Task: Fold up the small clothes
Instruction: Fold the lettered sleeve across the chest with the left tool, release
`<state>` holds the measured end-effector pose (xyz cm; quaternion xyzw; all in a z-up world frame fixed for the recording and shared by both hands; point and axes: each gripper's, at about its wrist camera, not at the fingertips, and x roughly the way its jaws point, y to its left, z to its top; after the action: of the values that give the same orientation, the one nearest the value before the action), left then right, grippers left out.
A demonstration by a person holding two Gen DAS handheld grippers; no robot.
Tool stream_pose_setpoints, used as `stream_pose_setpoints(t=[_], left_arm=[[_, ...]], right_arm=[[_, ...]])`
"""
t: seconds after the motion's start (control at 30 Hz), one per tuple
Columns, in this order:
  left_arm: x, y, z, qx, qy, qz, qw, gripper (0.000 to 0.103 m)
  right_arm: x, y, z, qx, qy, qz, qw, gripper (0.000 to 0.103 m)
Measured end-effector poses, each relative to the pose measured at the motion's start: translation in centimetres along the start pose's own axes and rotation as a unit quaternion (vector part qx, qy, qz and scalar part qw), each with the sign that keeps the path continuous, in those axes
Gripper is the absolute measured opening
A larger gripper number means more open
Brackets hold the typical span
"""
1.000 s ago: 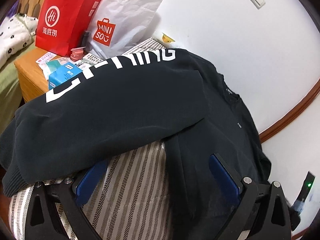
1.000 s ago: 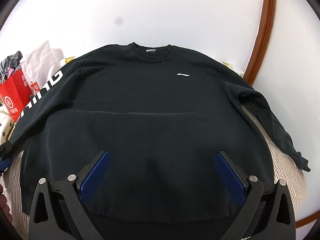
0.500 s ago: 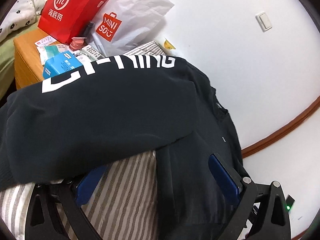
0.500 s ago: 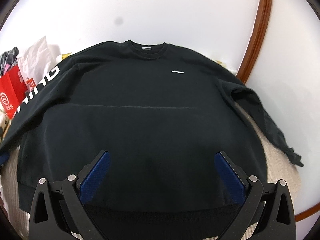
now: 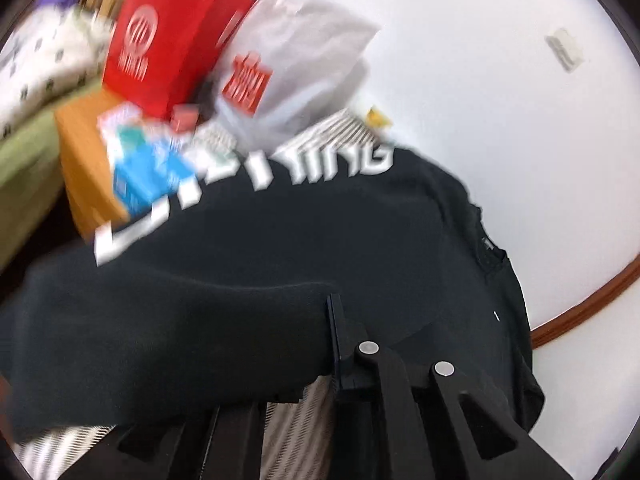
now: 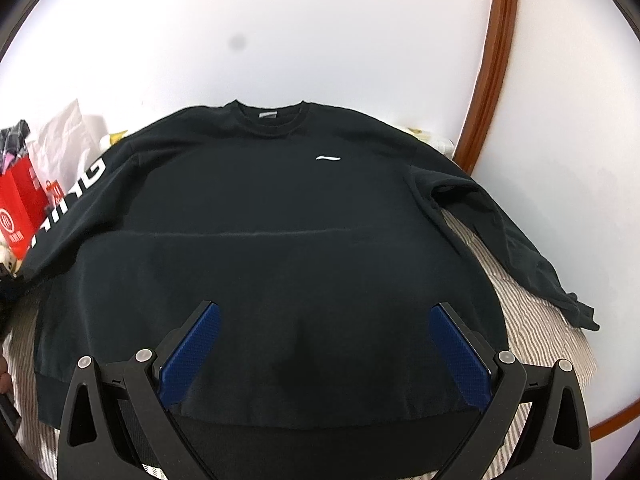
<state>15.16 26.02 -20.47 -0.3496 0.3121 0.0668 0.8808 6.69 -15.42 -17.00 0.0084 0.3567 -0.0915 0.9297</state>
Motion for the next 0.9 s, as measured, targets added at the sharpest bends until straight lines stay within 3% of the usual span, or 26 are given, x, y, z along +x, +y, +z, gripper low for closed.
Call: stream_pose_setpoints(t=[0.27, 0.37, 0.5, 0.77, 0.9], left_arm=[[-3.3, -9.1, 2.1, 0.122, -0.049, -0.025, 0.991, 0.006], [-3.4, -13.6, 2.1, 0.166, -0.052, -0.033, 0.9841, 0.006], [-2.6, -20.3, 0.5, 0.24, -0.053, -0.044, 0.9683, 0.006], [4.2, -32.2, -6.0, 0.36, 0.012, -0.084, 0.9289, 0.006], [8.0, -34.0, -9.0, 0.385, 0.058, -0.084, 0.9171, 0.006]], right_arm=[[0.8, -3.7, 1.6, 0.008, -0.017, 0.035, 0.999, 0.102], [1.2, -5.9, 1.9, 0.008, -0.021, 0.042, 0.999, 0.102], [1.3, -8.7, 1.9, 0.007, -0.032, 0.027, 0.999, 0.102], [3.0, -15.7, 0.1, 0.058, -0.015, -0.001, 0.998, 0.102], [4.5, -17.6, -1.3, 0.072, 0.012, -0.013, 0.997, 0.102]])
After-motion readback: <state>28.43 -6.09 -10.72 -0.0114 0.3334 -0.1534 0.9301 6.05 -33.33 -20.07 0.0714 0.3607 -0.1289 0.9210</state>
